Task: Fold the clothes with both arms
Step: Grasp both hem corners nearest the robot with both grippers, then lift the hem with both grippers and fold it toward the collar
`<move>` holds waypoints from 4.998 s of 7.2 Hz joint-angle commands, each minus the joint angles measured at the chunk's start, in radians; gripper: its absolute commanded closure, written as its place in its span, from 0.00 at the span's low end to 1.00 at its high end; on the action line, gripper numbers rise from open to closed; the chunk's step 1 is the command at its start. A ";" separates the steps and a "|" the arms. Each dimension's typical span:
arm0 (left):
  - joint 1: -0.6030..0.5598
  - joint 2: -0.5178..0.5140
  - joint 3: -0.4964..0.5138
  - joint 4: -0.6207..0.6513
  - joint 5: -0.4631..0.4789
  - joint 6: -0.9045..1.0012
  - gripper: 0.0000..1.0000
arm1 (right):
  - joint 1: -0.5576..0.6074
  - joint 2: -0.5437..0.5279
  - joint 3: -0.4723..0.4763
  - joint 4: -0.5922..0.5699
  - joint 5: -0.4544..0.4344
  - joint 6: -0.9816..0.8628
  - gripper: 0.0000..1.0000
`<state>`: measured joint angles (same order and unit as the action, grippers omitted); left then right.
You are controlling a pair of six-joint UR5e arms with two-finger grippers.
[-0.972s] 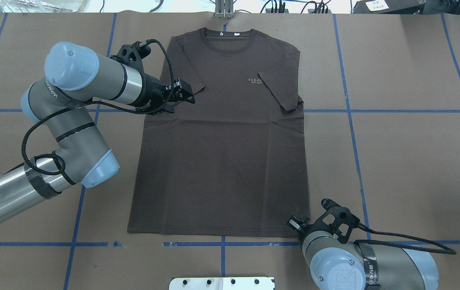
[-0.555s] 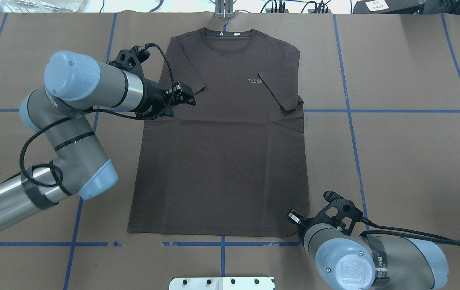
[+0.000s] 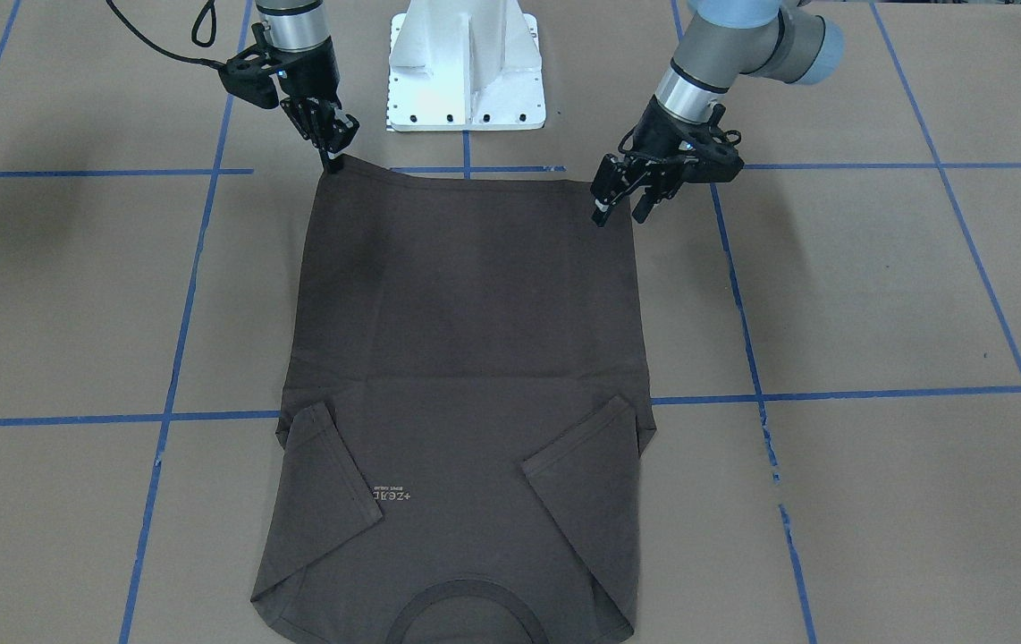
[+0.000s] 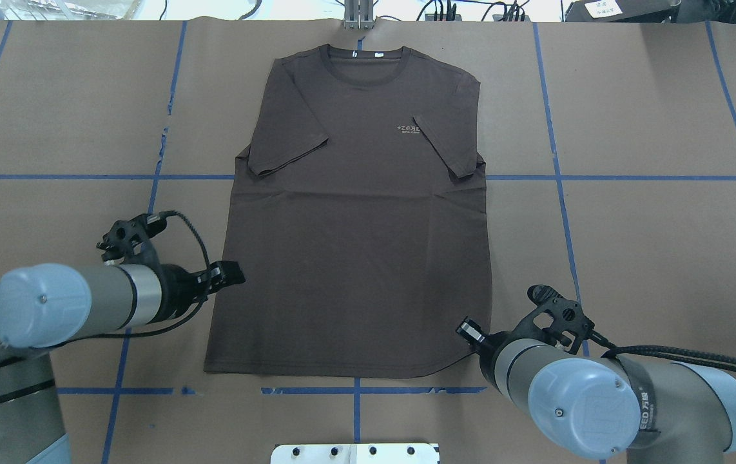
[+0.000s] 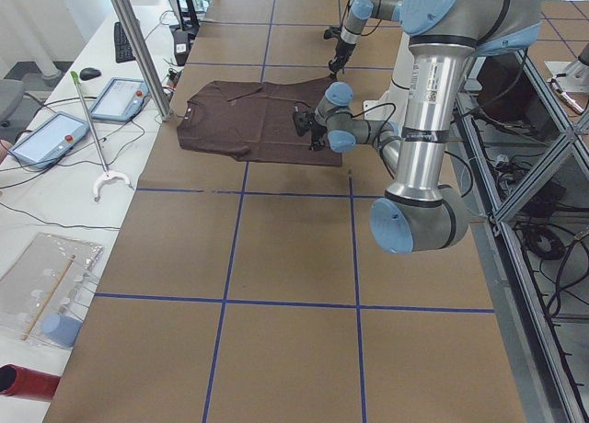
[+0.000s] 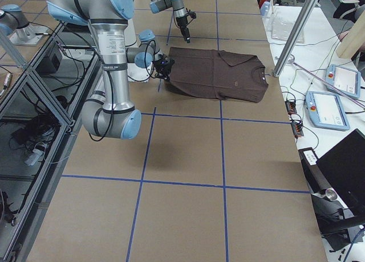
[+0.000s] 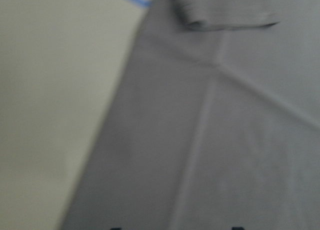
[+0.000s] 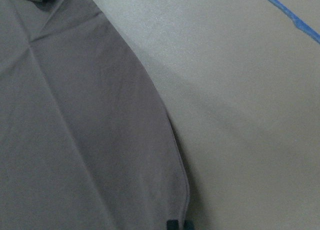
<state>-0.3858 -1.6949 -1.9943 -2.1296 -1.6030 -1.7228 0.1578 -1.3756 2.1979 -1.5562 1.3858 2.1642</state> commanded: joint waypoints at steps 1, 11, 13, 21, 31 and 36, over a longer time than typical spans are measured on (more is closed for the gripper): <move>0.056 0.005 -0.018 0.141 0.029 -0.009 0.22 | 0.020 0.000 0.008 -0.001 0.015 -0.003 1.00; 0.159 0.003 0.019 0.160 0.017 -0.105 0.30 | 0.023 0.001 0.008 -0.001 0.015 -0.003 1.00; 0.165 0.004 0.019 0.160 0.002 -0.107 0.32 | 0.022 0.001 0.010 -0.001 0.015 -0.003 1.00; 0.165 -0.009 -0.133 0.232 -0.066 -0.109 1.00 | 0.048 -0.017 0.057 -0.002 0.016 -0.006 1.00; -0.160 -0.251 0.099 0.232 -0.092 0.170 1.00 | 0.340 0.205 -0.108 -0.009 0.137 -0.369 1.00; -0.350 -0.497 0.529 0.053 -0.078 0.299 1.00 | 0.595 0.365 -0.684 0.291 0.209 -0.561 1.00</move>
<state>-0.7147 -2.1352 -1.5516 -2.0434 -1.6905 -1.4293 0.7049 -1.0365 1.6690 -1.3940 1.5763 1.6318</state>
